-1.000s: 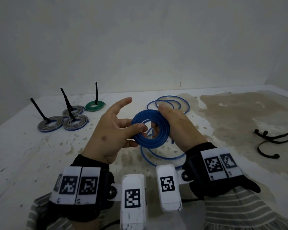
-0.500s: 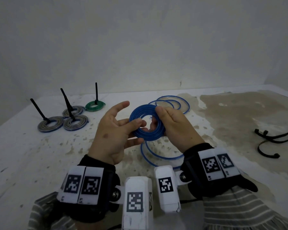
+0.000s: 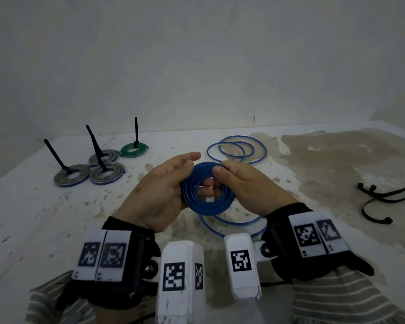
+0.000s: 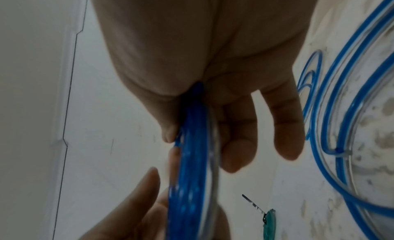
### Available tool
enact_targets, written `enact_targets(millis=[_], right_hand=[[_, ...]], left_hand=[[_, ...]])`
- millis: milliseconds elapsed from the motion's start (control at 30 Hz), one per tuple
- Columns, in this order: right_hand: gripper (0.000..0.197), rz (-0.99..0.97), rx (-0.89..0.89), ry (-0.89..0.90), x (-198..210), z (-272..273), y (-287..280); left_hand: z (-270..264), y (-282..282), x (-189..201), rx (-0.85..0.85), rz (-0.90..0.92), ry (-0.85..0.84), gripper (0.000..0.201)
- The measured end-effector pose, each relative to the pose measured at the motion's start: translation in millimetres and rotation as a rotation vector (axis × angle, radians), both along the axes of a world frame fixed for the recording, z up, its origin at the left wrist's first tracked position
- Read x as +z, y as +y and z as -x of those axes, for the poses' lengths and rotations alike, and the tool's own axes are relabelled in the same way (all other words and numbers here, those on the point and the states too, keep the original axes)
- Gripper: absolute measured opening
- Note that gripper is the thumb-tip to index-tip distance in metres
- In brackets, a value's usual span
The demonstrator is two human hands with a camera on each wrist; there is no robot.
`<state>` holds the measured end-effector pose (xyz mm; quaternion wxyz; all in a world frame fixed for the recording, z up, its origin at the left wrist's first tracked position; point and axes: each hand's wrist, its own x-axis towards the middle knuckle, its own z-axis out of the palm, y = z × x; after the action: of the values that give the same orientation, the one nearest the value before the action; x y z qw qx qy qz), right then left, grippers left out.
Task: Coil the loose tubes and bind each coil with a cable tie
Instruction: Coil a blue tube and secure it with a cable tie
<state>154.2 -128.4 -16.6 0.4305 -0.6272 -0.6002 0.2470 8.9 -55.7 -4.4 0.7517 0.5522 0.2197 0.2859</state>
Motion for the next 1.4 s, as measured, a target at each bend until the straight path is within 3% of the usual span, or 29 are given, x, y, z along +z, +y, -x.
enact_targets(millis=[333, 467, 567, 667, 833, 967, 1033, 1233, 1400], right_hand=[[0.032, -0.024, -0.1, -0.19, -1, -1, 2], [0.033, 0.031, -0.08, -0.181, 0, -7, -2], [0.037, 0.163, -0.097, -0.119, 6, -26, -17], [0.04, 0.316, -0.252, -0.133, 14, -67, -40], [0.034, 0.721, -0.51, -0.645, 13, -148, -99], [0.027, 0.925, -0.502, -0.654, 1, -180, -132], [0.028, 0.934, -0.464, -0.66, -4, -183, -137], [0.008, 0.867, -0.398, -0.844, -4, -177, -132], [0.011, 0.571, -0.413, -0.684, 38, -142, -131]], left_hand=[[-12, -4, -4, -0.011, 0.087, -0.012, 0.033], [-17, -5, -8, -0.002, 0.088, -0.006, 0.033], [-20, -8, -10, -0.023, 0.091, 0.0, 0.033], [-20, -9, -13, -0.033, 0.091, 0.0, 0.034], [-21, -13, -12, -0.052, 0.096, -0.008, 0.031], [-22, -16, -11, -0.076, 0.074, -0.007, 0.031], [-22, -18, -10, -0.081, 0.066, -0.005, 0.032], [-21, -15, -13, -0.088, 0.077, 0.01, 0.032], [-22, -10, -18, -0.043, 0.047, 0.038, 0.031]])
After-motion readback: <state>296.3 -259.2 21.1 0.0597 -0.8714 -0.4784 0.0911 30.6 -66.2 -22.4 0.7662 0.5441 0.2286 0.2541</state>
